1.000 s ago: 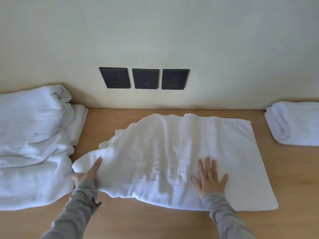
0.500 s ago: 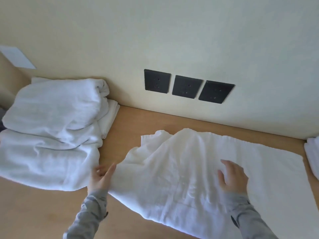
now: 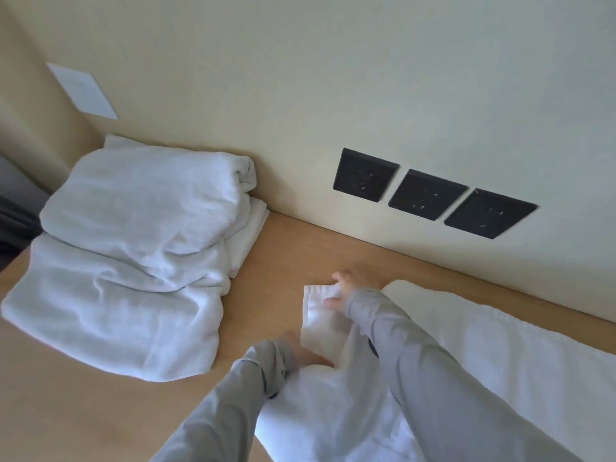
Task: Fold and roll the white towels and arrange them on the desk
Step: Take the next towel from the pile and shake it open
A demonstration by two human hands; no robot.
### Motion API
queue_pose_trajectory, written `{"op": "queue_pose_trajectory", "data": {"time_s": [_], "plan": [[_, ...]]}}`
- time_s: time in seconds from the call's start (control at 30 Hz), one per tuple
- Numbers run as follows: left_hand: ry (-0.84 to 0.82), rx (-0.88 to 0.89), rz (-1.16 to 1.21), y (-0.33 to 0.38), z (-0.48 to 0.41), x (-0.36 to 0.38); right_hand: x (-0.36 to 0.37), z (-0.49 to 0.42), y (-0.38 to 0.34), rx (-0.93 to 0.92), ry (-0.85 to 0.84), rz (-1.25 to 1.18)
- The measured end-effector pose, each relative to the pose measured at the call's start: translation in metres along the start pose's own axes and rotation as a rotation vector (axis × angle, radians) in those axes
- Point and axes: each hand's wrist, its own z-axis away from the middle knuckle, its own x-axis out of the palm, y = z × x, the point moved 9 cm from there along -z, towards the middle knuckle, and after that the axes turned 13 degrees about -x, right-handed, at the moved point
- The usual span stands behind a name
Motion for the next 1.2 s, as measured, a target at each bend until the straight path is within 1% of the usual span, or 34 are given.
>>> {"op": "queue_pose_trajectory", "data": {"time_s": [0.07,0.1,0.13,0.17,0.2,0.23,0.27,0.3,0.33,0.37,0.4,0.43,0.47,0.5,0.53,0.57,0.63,0.7,0.8,0.9,1.0,1.2], "plan": [[0.042,0.033,0.092,0.003,0.012,-0.002,0.006,0.011,0.009,0.044,-0.108,0.012],[0.119,0.057,0.148,0.005,0.020,-0.010,0.005,0.017,0.012,0.046,-0.126,-0.022],[0.232,0.070,0.170,0.004,0.032,-0.020,0.001,0.024,0.015,0.046,-0.096,-0.111],[0.374,0.082,0.165,0.003,0.046,-0.031,-0.007,0.030,0.016,0.024,-0.020,-0.257],[0.542,0.101,0.144,0.001,0.064,-0.042,-0.020,0.036,0.015,-0.040,0.098,-0.436],[0.718,0.129,0.134,-0.001,0.084,-0.051,-0.039,0.044,0.010,-0.139,0.270,-0.577],[0.879,0.183,0.132,-0.002,0.102,-0.057,-0.061,0.054,0.007,-0.227,0.477,-0.646],[1.001,0.243,0.110,-0.003,0.112,-0.059,-0.080,0.067,0.003,-0.299,0.649,-0.655],[1.086,0.269,0.100,-0.006,0.117,-0.061,-0.090,0.076,-0.002,-0.336,0.754,-0.643],[1.079,0.222,0.120,-0.014,0.111,-0.064,-0.091,0.077,-0.008,-0.339,0.787,-0.624],[0.983,0.123,0.170,-0.025,0.094,-0.067,-0.085,0.074,-0.012,-0.320,0.759,-0.601],[0.844,0.018,0.236,-0.037,0.074,-0.068,-0.074,0.068,-0.014,-0.278,0.685,-0.561],[0.717,-0.052,0.316,-0.047,0.054,-0.069,-0.060,0.063,-0.013,-0.241,0.606,-0.528],[0.623,-0.088,0.407,-0.054,0.038,-0.071,-0.047,0.061,-0.013,-0.223,0.546,-0.516],[0.576,-0.104,0.478,-0.058,0.026,-0.077,-0.037,0.061,-0.013,-0.220,0.519,-0.533],[0.568,-0.104,0.521,-0.059,0.018,-0.084,-0.029,0.063,-0.012,-0.212,0.507,-0.558],[0.562,-0.048,0.593,-0.051,0.006,-0.101,-0.020,0.067,-0.008,-0.186,0.509,-0.576],[0.495,0.040,0.639,-0.032,0.001,-0.111,-0.020,0.071,-0.010,-0.210,0.539,-0.557],[0.412,0.153,0.565,0.003,0.002,-0.116,-0.033,0.078,-0.014,-0.253,0.624,-0.593],[0.309,0.263,0.618,0.032,0.015,-0.109,-0.046,0.082,-0.008,-0.215,0.720,-0.704],[0.333,0.388,0.617,0.051,0.035,-0.108,-0.055,0.080,-0.008,-0.207,0.734,-0.735],[0.325,0.566,0.797,0.065,0.062,-0.112,-0.064,0.084,-0.021,-0.244,0.680,-0.733]]}}
